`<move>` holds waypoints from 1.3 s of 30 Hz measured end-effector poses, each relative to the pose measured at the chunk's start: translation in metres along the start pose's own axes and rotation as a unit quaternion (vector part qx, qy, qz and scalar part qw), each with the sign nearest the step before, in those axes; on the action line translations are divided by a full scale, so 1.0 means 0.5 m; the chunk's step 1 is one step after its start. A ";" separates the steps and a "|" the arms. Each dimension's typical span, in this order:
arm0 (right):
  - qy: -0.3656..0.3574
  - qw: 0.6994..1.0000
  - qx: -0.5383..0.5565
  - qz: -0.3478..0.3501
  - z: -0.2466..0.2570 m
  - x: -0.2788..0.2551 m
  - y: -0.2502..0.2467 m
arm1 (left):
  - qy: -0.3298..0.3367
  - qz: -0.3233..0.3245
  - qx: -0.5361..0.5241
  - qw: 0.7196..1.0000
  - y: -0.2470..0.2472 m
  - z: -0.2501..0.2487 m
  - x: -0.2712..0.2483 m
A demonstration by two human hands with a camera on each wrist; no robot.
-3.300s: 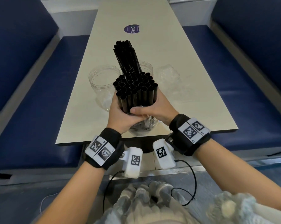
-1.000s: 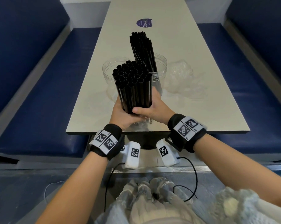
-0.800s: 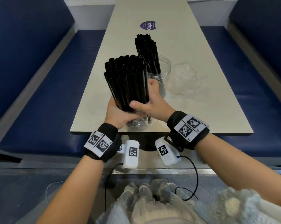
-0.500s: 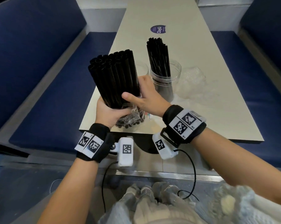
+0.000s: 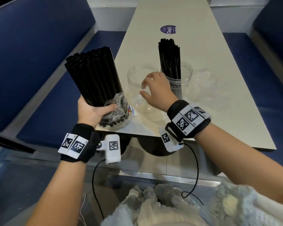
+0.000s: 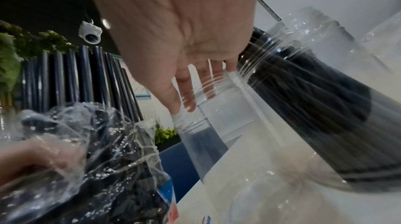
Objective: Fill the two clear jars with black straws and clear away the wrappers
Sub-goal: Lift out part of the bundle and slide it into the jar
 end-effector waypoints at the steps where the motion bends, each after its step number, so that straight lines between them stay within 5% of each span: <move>1: 0.004 1.000 0.001 -0.005 0.001 -0.004 -0.006 | 0.008 0.000 0.012 1.000 -0.004 -0.009 0.002; 6: 0.035 0.997 0.060 -0.034 0.014 -0.012 -0.031 | 0.078 0.039 0.102 0.991 -0.013 -0.057 0.028; 12: 0.085 0.995 0.041 0.024 0.007 0.008 0.001 | 0.130 0.126 0.203 0.962 -0.002 -0.098 0.061; 23: 0.128 0.987 0.093 0.024 -0.014 -0.028 -0.027 | 0.260 0.221 0.405 0.848 0.063 -0.192 0.054; 30: 0.160 0.976 0.146 0.021 -0.036 -0.048 -0.039 | 0.386 0.273 0.528 0.705 0.128 -0.276 0.029; 39: 0.186 0.950 0.244 -0.048 -0.051 -0.066 -0.042 | 0.574 0.277 0.632 0.440 0.224 -0.328 -0.011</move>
Point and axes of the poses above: each hand's wrist, its own x-axis towards the middle knuckle, its own y-axis out of the palm, z = x × y, the point moved 7 cm from there along x, towards the middle knuckle, and after that the axes turned 15 degrees about -z, right-handed, at the moved point
